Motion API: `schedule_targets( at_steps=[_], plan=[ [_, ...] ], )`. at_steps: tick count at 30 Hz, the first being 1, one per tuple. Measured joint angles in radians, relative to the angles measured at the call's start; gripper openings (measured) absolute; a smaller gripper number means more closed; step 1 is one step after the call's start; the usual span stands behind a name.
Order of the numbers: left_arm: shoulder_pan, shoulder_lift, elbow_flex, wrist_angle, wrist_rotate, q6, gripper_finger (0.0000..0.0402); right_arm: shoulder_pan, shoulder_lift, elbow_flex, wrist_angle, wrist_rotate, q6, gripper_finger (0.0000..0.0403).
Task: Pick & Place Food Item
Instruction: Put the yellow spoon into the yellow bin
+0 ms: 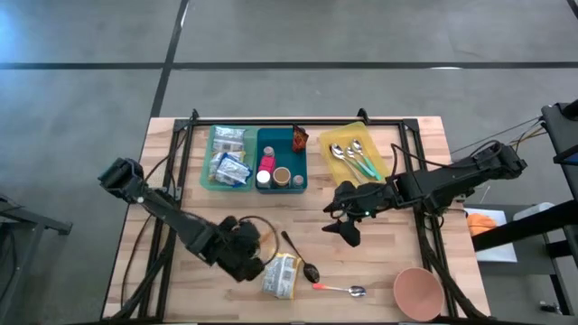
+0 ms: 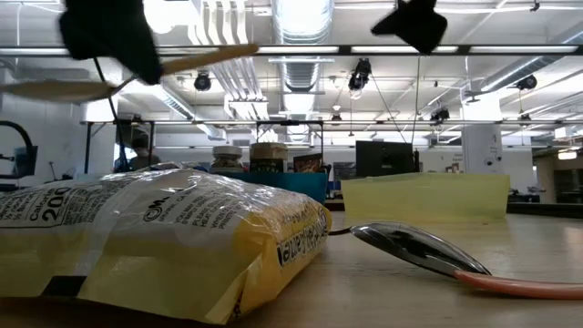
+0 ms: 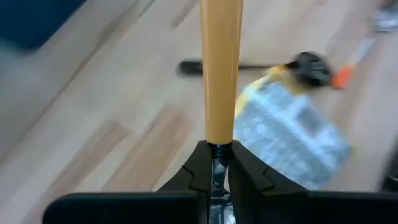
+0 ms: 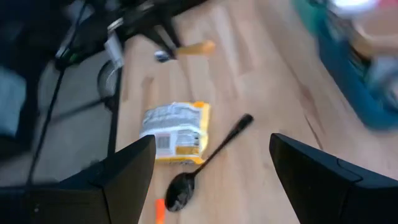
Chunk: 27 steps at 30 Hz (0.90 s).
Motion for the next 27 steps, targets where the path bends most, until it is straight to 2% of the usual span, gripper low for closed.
schedule_targets(
  at_steps=[2,4,7,10,16,21,23,27],
  plan=[
    [0.040,0.000,0.026,0.036,0.062,0.124,0.0028,0.009,0.000,0.020,0.000,-0.024,-0.136,0.0311],
    [0.093,0.000,0.048,0.063,0.173,0.197,0.0028,0.024,0.000,0.052,-0.016,-0.026,-0.305,0.0311],
    [0.182,0.000,0.076,0.081,0.328,0.192,0.0028,0.062,0.000,0.102,-0.057,0.050,-0.551,0.0311],
    [0.253,0.000,0.101,0.115,0.410,0.138,0.0028,0.113,0.016,0.159,-0.140,0.153,-0.719,0.0311],
    [0.350,0.000,0.120,0.329,0.557,0.119,0.0028,0.207,0.097,0.256,-0.311,0.452,-0.918,0.0311],
    [0.413,0.000,0.113,0.464,0.644,0.119,0.0028,0.252,0.202,0.333,-0.355,0.656,-1.052,0.0311],
    [0.425,0.000,0.113,0.463,0.675,0.123,0.0028,0.255,0.236,0.370,-0.370,0.702,-1.077,0.0311],
    [0.435,0.000,0.112,0.456,0.727,0.139,0.0028,0.253,0.282,0.427,-0.398,0.683,-1.112,0.0310]
  ],
)
